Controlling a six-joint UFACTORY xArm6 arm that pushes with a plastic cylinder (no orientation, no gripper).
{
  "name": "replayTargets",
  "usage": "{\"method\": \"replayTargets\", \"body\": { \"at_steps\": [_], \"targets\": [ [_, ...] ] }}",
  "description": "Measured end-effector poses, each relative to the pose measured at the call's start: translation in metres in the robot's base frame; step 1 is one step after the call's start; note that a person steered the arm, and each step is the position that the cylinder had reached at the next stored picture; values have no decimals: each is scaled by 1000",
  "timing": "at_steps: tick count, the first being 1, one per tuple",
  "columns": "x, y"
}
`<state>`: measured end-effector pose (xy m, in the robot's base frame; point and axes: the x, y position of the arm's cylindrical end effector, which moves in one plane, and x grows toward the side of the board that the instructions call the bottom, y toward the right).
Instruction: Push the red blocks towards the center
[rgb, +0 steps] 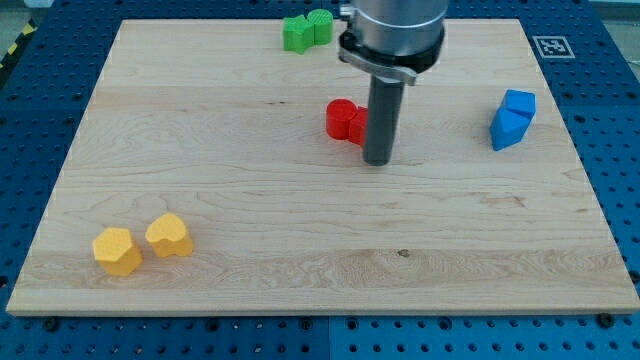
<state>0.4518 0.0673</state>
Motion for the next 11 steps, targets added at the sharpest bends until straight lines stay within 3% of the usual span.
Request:
{"method": "replayTargets", "body": {
  "at_steps": [2, 6, 11],
  "targets": [
    [-1, 38],
    [-34, -11],
    [-18, -7]
  ]
}}
